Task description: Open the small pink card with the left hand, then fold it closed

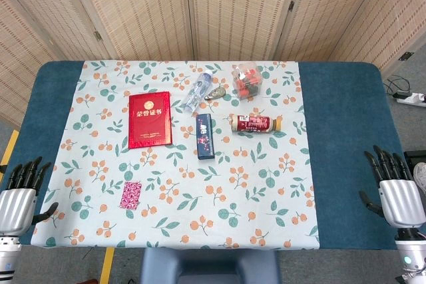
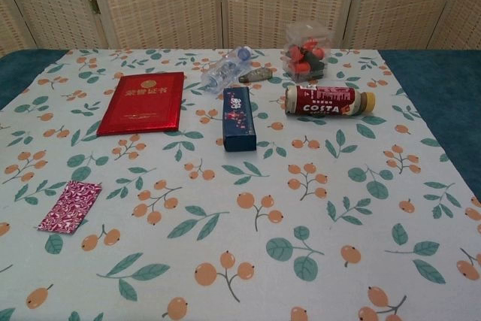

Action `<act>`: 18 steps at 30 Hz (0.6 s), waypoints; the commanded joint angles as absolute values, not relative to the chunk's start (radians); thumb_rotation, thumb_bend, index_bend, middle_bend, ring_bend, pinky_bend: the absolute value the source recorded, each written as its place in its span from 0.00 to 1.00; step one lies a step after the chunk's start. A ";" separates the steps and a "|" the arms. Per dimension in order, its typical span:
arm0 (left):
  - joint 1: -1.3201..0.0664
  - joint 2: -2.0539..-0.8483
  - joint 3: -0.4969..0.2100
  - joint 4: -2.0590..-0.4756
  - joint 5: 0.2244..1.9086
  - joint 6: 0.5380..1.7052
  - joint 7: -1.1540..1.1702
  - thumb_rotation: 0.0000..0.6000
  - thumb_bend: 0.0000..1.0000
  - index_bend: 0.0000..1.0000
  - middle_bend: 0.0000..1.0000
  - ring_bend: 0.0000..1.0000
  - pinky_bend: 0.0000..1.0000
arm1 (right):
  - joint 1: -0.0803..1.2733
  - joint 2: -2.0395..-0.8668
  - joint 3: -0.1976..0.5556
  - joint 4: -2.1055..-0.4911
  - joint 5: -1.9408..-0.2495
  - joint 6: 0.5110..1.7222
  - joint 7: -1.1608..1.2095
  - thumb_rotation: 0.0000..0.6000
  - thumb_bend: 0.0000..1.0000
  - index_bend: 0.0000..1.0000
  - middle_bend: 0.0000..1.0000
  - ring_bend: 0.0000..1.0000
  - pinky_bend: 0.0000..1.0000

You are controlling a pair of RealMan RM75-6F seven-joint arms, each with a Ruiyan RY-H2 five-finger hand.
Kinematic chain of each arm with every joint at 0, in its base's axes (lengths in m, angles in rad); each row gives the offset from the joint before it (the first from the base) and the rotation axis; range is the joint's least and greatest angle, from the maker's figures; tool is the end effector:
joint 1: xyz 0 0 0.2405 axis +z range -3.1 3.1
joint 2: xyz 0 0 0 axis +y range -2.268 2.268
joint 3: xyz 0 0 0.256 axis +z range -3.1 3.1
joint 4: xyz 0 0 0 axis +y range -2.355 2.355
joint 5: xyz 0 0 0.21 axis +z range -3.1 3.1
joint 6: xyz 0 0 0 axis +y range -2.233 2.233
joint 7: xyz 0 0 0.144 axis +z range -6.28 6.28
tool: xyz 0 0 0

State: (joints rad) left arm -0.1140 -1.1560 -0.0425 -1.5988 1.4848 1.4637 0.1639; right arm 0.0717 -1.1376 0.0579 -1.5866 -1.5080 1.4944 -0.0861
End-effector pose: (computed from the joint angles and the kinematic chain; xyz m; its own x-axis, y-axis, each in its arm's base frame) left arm -0.3087 0.1884 0.1453 0.5193 0.0182 0.8544 0.8545 -0.0243 -0.5189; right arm -0.3145 -0.1788 0.1575 0.4785 0.0107 0.8780 -0.8780 -0.0030 0.4786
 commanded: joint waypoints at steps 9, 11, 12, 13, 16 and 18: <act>-0.118 -1.164 -0.043 -1.588 1.495 1.466 0.157 1.00 0.27 0.11 0.01 0.00 0.00 | 0.068 -1.131 0.056 -1.586 -1.512 1.496 -0.073 1.00 0.32 0.00 0.00 0.00 0.00; -0.118 -1.164 -0.042 -1.586 1.495 1.467 0.155 1.00 0.27 0.11 0.01 0.00 0.00 | 0.067 -1.129 0.057 -1.586 -1.515 1.501 -0.069 1.00 0.32 0.00 0.00 0.00 0.00; -0.118 -1.164 -0.041 -1.586 1.496 1.467 0.154 1.00 0.27 0.11 0.01 0.00 0.00 | 0.066 -1.129 0.057 -1.586 -1.515 1.503 -0.068 1.00 0.32 0.00 0.00 0.00 0.00; -0.118 -1.163 -0.041 -1.585 1.497 1.466 0.154 1.00 0.27 0.12 0.01 0.00 0.00 | 0.065 -1.128 0.057 -1.585 -1.515 1.505 -0.066 1.00 0.32 0.00 0.00 0.00 0.00; -0.121 -1.162 -0.038 -1.584 1.503 1.463 0.153 1.00 0.27 0.12 0.01 0.00 0.00 | 0.061 -1.126 0.058 -1.585 -1.515 1.510 -0.063 1.00 0.32 0.00 0.00 0.00 0.00; -0.122 -1.162 -0.034 -1.581 1.512 1.462 0.150 1.00 0.27 0.13 0.01 0.00 0.00 | 0.059 -1.124 0.058 -1.585 -1.517 1.516 -0.061 1.00 0.32 0.00 0.00 0.00 0.00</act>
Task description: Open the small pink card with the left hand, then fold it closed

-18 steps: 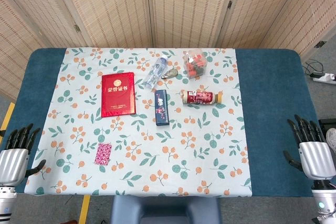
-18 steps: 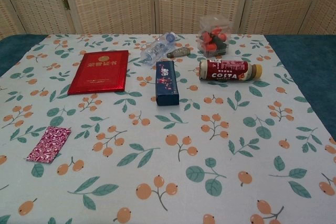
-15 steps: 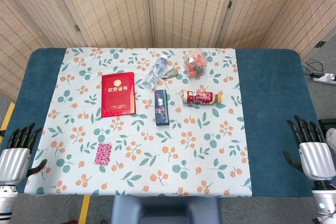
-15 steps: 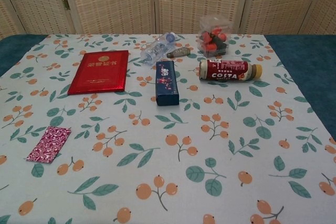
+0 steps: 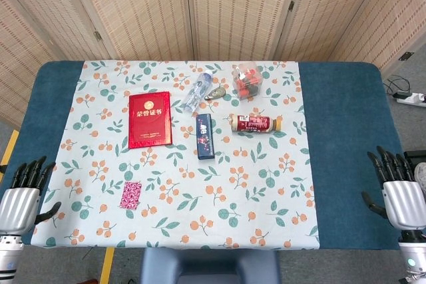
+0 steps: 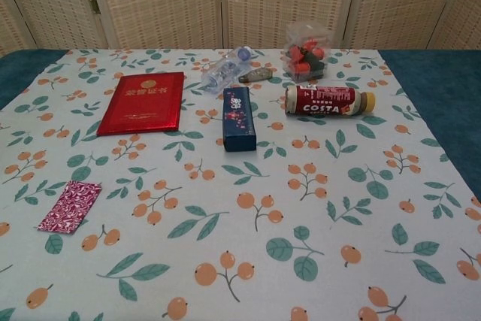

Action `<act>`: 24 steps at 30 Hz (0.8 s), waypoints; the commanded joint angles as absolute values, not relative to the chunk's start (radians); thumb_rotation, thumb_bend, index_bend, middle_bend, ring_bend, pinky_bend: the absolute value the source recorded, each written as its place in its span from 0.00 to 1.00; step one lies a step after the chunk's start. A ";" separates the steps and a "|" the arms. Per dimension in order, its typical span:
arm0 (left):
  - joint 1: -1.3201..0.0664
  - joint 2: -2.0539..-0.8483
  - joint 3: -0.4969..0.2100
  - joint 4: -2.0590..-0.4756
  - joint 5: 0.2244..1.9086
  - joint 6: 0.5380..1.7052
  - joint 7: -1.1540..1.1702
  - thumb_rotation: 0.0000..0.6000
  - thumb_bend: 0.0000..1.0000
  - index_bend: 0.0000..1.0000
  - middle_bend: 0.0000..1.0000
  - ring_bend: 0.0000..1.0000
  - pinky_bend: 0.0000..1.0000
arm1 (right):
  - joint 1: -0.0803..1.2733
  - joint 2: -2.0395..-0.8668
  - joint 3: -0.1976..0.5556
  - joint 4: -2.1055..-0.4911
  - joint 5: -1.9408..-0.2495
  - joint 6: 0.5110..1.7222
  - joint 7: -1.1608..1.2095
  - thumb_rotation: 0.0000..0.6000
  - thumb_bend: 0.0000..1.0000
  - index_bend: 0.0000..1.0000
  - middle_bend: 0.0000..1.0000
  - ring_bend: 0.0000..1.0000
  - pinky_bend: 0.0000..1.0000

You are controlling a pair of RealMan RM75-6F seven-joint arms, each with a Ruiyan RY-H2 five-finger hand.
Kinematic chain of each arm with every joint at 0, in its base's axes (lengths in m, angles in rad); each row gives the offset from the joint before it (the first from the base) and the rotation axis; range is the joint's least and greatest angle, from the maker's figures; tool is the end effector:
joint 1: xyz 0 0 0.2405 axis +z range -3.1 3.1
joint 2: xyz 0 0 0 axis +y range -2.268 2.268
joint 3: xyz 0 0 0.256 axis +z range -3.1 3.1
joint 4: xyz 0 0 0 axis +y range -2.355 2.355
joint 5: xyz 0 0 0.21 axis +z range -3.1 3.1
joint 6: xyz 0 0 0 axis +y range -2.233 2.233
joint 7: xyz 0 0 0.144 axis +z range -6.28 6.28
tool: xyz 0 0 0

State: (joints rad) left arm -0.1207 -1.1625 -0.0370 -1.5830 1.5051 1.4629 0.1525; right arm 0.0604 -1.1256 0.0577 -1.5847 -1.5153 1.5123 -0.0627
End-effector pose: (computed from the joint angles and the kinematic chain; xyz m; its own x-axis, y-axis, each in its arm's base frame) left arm -0.3079 0.1896 0.1427 0.5198 0.0172 0.8541 0.8536 -0.0495 -0.5185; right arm -0.3159 -0.1753 0.1635 0.4706 0.0243 0.8820 -0.8823 0.0012 0.4707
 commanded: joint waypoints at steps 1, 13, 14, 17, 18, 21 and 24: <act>-0.123 -1.162 -0.032 -1.579 1.516 1.463 0.147 1.00 0.27 0.13 0.01 0.00 0.00 | 0.057 -1.122 0.058 -1.585 -1.518 1.519 -0.060 1.00 0.32 0.00 0.00 0.00 0.00; -0.178 -1.158 0.004 -1.546 1.615 1.404 0.077 1.00 0.47 0.23 0.03 0.02 0.00 | 0.051 -1.117 0.058 -1.587 -1.531 1.535 -0.047 1.00 0.32 0.00 0.00 0.00 0.00; -0.191 -1.154 0.010 -1.548 1.627 1.385 0.077 1.00 0.48 0.24 0.03 0.02 0.00 | 0.050 -1.116 0.058 -1.588 -1.533 1.537 -0.046 1.00 0.32 0.00 0.00 0.00 0.00; -0.225 -1.147 0.021 -1.555 1.659 1.341 0.084 1.00 0.49 0.25 0.03 0.02 0.00 | 0.050 -1.115 0.058 -1.591 -1.537 1.539 -0.046 1.00 0.32 0.00 0.00 0.00 0.00; -0.241 -1.146 0.026 -1.557 1.676 1.322 0.087 1.00 0.51 0.26 0.03 0.02 0.00 | 0.050 -1.114 0.058 -1.592 -1.538 1.539 -0.045 1.00 0.32 0.00 0.00 0.00 0.00; -0.285 -1.145 0.036 -1.569 1.710 1.269 0.089 1.00 0.70 0.27 0.03 0.02 0.00 | 0.050 -1.114 0.057 -1.594 -1.540 1.538 -0.044 1.00 0.32 0.00 0.00 0.00 0.00; -0.329 -1.146 0.044 -1.585 1.735 1.215 0.088 1.00 0.81 0.27 0.03 0.02 0.00 | 0.047 -1.112 0.056 -1.596 -1.542 1.542 -0.042 1.00 0.32 0.00 0.00 0.00 0.00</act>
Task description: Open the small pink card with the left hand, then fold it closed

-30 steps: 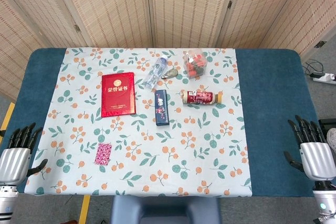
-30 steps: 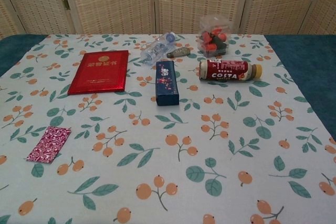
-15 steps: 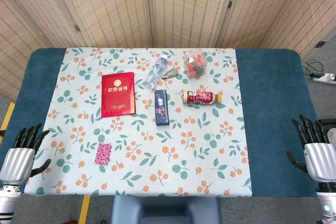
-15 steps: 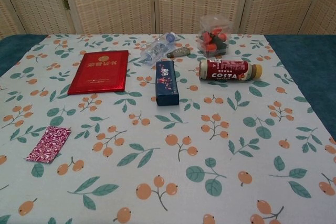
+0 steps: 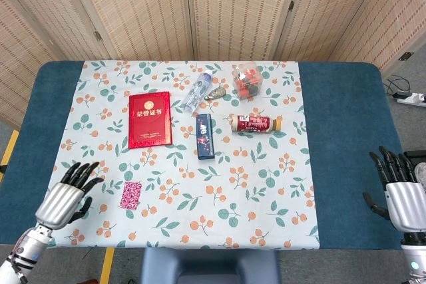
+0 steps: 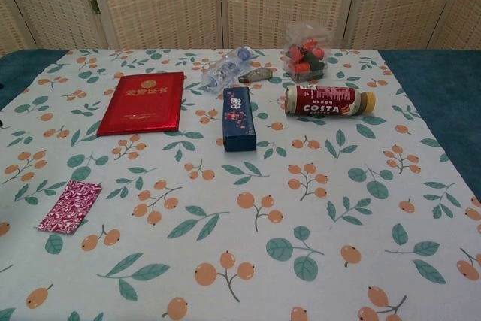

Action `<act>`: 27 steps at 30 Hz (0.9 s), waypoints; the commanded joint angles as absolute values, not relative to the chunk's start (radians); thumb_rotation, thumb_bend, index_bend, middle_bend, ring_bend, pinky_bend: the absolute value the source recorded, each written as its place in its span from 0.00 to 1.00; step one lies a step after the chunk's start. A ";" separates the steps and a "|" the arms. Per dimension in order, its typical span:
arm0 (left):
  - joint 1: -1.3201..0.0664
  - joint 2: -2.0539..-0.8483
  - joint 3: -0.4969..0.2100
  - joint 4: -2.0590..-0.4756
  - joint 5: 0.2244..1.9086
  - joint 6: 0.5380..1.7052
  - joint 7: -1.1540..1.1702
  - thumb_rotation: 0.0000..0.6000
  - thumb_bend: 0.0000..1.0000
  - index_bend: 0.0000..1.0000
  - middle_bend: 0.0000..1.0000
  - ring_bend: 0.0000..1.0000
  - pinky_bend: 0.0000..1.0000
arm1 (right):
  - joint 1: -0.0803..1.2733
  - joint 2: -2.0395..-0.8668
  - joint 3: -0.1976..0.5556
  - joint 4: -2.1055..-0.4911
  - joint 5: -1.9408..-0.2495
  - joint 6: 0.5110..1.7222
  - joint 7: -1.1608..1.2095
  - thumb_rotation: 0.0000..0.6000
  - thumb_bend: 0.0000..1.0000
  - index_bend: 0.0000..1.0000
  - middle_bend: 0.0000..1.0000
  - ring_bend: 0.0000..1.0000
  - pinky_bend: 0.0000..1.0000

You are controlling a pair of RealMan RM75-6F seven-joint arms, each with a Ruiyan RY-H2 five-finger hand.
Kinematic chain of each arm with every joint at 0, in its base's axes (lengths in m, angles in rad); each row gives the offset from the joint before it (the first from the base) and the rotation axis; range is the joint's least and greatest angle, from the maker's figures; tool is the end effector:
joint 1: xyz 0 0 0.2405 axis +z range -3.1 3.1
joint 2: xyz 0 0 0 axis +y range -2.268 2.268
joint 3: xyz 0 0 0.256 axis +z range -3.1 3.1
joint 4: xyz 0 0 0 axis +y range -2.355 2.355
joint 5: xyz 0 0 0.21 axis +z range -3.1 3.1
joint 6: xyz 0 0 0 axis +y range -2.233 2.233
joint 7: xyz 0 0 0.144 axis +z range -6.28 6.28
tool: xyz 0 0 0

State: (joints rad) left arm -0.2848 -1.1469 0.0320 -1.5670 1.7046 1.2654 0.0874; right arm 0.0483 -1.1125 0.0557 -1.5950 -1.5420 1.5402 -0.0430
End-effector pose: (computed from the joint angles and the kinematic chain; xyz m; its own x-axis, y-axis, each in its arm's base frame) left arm -0.2745 0.2137 0.1039 0.5735 0.1608 0.8033 0.7826 -0.3975 -0.4791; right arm -0.3119 -0.1708 0.1685 0.4566 0.0460 0.8885 -0.8890 -0.0145 0.4576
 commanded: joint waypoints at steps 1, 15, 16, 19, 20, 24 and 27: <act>-0.341 -1.148 0.045 -1.589 1.740 1.199 0.086 1.00 0.82 0.27 0.03 0.01 0.00 | 0.046 -1.111 0.055 -1.596 -1.541 1.542 -0.041 1.00 0.32 0.00 0.00 0.00 0.00; -0.493 -1.252 0.046 -1.575 1.728 0.998 0.063 0.11 0.82 0.30 0.03 0.00 0.00 | 0.047 -1.099 0.050 -1.612 -1.534 1.521 -0.041 1.00 0.32 0.00 0.00 0.00 0.00; -0.496 -1.261 0.045 -1.569 1.721 0.991 0.072 0.10 0.82 0.30 0.03 0.00 0.00 | 0.047 -1.099 0.050 -1.613 -1.533 1.520 -0.040 1.00 0.32 0.00 0.00 0.00 0.00; -0.503 -1.285 0.044 -1.550 1.693 0.971 0.100 0.09 0.82 0.30 0.03 0.00 0.00 | 0.046 -1.098 0.050 -1.611 -1.527 1.517 -0.038 1.00 0.32 0.00 0.00 0.00 0.00; -0.503 -1.293 0.044 -1.541 1.684 0.967 0.110 0.09 0.82 0.30 0.03 0.00 0.00 | 0.045 -1.099 0.050 -1.610 -1.525 1.515 -0.036 1.00 0.32 0.00 0.00 0.00 0.00; -0.498 -1.318 0.049 -1.510 1.652 0.961 0.142 0.09 0.82 0.30 0.03 0.00 0.00 | 0.047 -1.100 0.051 -1.607 -1.522 1.510 -0.035 1.00 0.32 0.00 0.00 0.00 0.00; -0.489 -1.329 0.055 -1.491 1.633 0.968 0.155 0.08 0.82 0.30 0.03 0.00 0.00 | 0.050 -1.102 0.051 -1.607 -1.522 1.505 -0.036 1.00 0.32 0.00 0.00 0.00 0.00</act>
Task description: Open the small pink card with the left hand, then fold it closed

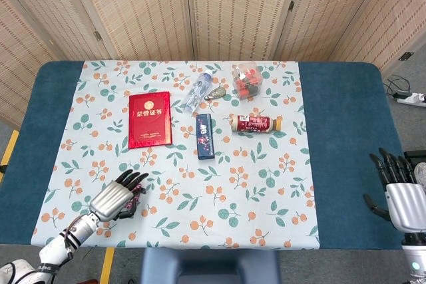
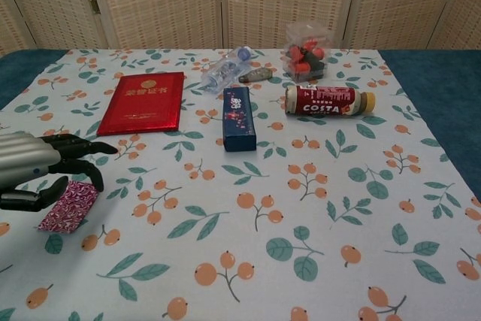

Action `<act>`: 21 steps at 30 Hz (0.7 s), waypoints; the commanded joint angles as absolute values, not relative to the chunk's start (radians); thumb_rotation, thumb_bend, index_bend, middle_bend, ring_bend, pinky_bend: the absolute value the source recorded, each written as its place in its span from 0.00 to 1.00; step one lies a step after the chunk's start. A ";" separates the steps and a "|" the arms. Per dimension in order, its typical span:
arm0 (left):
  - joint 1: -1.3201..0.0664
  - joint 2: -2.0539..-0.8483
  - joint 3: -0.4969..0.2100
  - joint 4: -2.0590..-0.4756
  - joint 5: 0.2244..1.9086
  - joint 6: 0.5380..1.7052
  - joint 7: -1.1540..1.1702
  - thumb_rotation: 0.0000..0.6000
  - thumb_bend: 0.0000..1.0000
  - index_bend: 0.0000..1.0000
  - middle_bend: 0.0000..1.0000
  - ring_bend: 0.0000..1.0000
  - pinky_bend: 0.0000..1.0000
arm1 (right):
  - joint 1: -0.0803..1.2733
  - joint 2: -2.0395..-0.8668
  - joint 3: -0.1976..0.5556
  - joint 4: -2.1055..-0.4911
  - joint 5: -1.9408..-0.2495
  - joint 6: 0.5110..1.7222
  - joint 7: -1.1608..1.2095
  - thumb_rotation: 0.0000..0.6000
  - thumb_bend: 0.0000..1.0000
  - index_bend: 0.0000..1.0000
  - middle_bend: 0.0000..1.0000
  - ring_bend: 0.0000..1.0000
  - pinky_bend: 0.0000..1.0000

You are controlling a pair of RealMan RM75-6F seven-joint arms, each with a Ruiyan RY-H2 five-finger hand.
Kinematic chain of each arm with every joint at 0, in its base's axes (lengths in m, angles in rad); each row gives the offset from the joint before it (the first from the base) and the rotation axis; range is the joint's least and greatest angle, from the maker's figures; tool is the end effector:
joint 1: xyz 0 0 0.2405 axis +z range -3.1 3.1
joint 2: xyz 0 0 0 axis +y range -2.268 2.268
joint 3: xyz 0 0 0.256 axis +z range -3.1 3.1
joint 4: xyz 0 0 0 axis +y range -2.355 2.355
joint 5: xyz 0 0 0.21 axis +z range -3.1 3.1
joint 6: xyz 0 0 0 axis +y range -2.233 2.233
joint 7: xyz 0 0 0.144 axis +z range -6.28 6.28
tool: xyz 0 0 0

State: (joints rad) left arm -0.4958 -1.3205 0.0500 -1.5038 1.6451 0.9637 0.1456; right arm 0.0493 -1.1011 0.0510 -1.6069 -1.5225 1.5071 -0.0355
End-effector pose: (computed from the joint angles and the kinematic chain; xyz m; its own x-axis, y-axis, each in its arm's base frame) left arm -0.2431 0.2488 0.0182 0.6540 0.3185 0.6861 0.7100 -0.5716 -0.4114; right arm -0.3152 -0.1703 0.1672 0.4495 0.0079 0.8933 -0.8933 0.0019 0.4495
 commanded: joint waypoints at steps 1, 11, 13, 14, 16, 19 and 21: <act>-0.486 -1.332 0.056 -1.485 1.628 0.970 0.158 0.08 0.82 0.30 0.03 0.00 0.00 | 0.051 -1.102 0.051 -1.606 -1.522 1.504 -0.036 1.00 0.32 0.00 0.00 0.00 0.00; -0.459 -1.365 0.081 -1.428 1.606 1.003 0.175 0.08 0.82 0.30 0.03 0.00 0.00 | 0.058 -1.107 0.053 -1.607 -1.521 1.493 -0.041 1.00 0.32 0.00 0.00 0.00 0.00; -0.457 -1.371 0.084 -1.421 1.606 1.007 0.176 0.08 0.82 0.30 0.03 0.00 0.00 | 0.059 -1.107 0.052 -1.608 -1.522 1.492 -0.042 1.00 0.32 0.00 0.00 0.00 0.00; -0.456 -1.373 0.085 -1.419 1.606 1.009 0.178 0.08 0.82 0.30 0.03 0.00 0.00 | 0.059 -1.107 0.052 -1.609 -1.523 1.493 -0.042 1.00 0.32 0.00 0.00 0.00 0.00; -0.455 -1.378 0.087 -1.416 1.606 1.014 0.181 0.08 0.82 0.30 0.02 0.00 0.00 | 0.059 -1.107 0.052 -1.610 -1.523 1.493 -0.045 1.00 0.32 0.00 0.00 0.00 0.00; -0.454 -1.389 0.090 -1.407 1.605 1.018 0.195 0.08 0.82 0.30 0.02 0.00 0.00 | 0.060 -1.107 0.052 -1.612 -1.521 1.490 -0.047 1.00 0.32 0.00 0.00 0.00 0.00; -0.454 -1.394 0.092 -1.403 1.597 1.012 0.203 0.08 0.82 0.30 0.02 0.00 0.00 | 0.060 -1.107 0.051 -1.614 -1.521 1.490 -0.047 1.00 0.32 0.00 0.00 0.00 0.00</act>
